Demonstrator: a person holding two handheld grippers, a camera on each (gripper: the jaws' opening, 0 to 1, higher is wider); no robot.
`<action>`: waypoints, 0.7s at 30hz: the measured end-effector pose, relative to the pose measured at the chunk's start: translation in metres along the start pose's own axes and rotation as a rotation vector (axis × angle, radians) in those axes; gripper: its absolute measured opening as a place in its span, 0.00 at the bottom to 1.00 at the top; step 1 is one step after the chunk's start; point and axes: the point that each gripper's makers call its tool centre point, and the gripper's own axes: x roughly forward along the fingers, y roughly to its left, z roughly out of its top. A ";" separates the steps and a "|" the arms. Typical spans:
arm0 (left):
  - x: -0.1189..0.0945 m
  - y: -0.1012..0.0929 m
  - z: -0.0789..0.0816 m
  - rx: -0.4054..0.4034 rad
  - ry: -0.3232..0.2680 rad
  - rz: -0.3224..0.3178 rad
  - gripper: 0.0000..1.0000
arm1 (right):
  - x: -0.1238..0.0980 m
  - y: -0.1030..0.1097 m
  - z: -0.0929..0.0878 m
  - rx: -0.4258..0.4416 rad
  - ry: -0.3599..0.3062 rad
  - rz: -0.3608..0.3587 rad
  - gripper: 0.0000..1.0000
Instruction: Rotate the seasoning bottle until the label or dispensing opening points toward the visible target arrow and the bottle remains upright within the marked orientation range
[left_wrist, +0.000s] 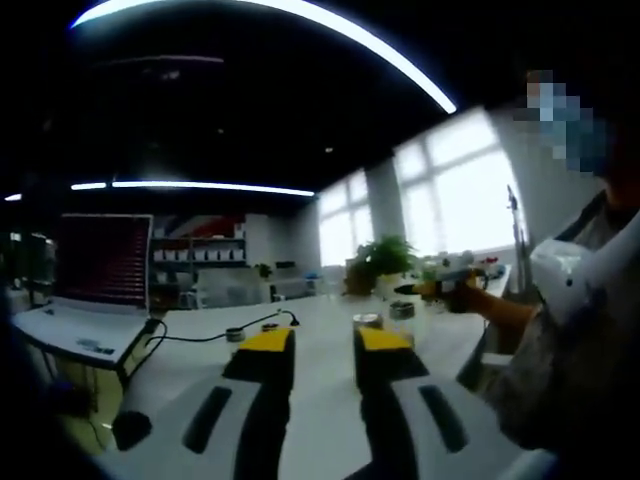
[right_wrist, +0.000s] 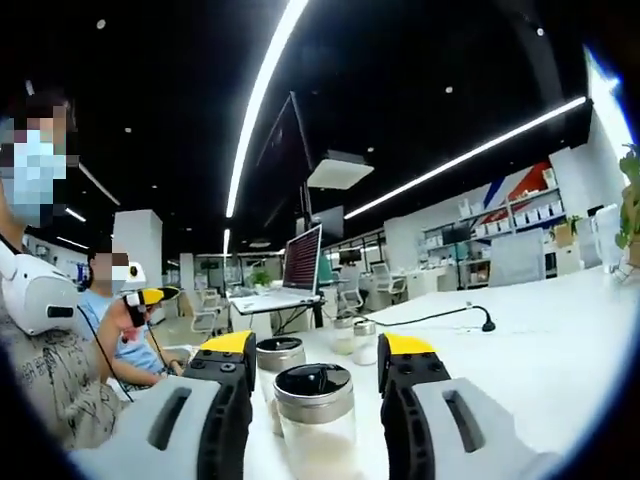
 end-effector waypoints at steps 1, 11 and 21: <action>0.000 0.000 0.000 0.000 0.001 0.002 0.25 | 0.000 0.001 -0.001 0.005 0.003 -0.005 0.55; -0.001 0.001 -0.002 -0.005 0.004 0.007 0.25 | 0.011 0.000 -0.034 -0.063 0.114 -0.072 0.56; -0.002 0.003 -0.002 0.001 0.007 0.011 0.25 | 0.012 -0.008 -0.028 0.022 0.091 -0.117 0.50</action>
